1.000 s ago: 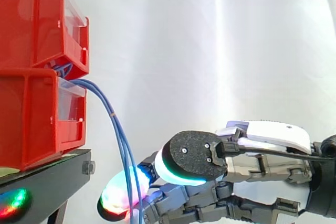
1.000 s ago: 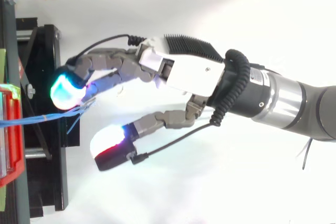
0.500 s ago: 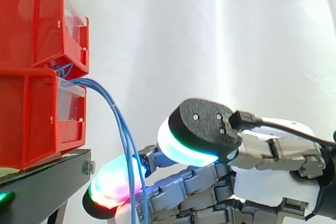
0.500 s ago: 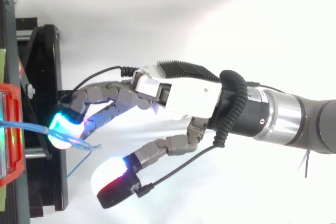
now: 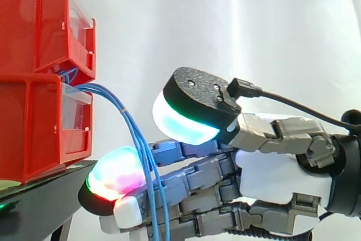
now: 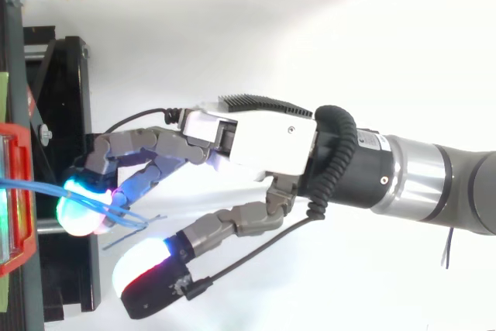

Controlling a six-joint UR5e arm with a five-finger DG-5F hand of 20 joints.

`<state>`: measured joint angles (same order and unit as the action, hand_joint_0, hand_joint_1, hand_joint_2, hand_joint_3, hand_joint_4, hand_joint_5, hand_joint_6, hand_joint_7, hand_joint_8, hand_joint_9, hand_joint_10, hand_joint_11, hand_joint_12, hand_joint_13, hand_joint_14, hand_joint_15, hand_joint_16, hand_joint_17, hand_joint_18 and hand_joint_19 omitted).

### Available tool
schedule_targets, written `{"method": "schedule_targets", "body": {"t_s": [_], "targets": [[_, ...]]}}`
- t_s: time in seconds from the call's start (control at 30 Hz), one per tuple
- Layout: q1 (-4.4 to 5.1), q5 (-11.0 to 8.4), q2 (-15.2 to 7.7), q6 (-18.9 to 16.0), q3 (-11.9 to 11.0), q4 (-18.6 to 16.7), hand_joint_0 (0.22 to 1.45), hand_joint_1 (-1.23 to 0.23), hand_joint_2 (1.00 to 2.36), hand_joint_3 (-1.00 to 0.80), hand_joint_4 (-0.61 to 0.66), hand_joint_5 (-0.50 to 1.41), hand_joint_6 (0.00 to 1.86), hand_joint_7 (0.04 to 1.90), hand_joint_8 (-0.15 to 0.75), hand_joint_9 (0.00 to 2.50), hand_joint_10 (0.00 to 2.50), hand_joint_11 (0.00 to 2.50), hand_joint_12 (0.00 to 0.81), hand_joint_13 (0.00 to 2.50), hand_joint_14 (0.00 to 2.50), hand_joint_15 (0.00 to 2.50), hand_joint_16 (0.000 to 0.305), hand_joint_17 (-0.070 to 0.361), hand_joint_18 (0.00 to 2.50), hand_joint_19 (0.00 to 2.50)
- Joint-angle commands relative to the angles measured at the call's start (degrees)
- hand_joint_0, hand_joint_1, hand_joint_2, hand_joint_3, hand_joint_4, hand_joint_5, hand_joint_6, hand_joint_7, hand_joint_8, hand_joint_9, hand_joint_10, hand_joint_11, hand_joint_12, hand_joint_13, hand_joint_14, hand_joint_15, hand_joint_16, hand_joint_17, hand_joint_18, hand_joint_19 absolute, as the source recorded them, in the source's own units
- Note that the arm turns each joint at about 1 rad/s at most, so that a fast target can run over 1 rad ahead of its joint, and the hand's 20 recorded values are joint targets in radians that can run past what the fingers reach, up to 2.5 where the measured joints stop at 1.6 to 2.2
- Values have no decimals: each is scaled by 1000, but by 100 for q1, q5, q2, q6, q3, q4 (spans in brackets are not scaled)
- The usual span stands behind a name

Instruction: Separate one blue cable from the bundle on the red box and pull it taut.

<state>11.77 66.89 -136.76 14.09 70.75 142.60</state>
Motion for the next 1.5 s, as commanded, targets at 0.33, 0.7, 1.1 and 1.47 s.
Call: {"method": "schedule_targets", "body": {"t_s": [0.33, 0.7, 1.1, 1.47], "targets": [[-61, 35, 9, -301, -273, 655, 540, -694, 1001, -484, 224, -57, 509, 1393, 340, 791, 7, 274, 378, 464, 0, 81, 49, 111, 451, 137], [-79, 44, 18, -363, -721, 1490, 567, -718, 1009, -373, 164, -124, 753, 1118, 334, 794, 8, 339, 376, 487, 3, 96, 48, 108, 474, 149], [-131, 35, 18, -521, -809, 1921, 518, -578, 1002, -478, 219, -93, 621, 1196, 342, 797, 8, 341, 389, 486, 3, 112, 51, 114, 474, 165], [-254, -185, 88, -468, -817, 2387, 515, -555, 1001, -482, 224, -87, 586, 1253, 347, 799, 8, 341, 392, 486, 3, 115, 51, 115, 473, 165]]}}
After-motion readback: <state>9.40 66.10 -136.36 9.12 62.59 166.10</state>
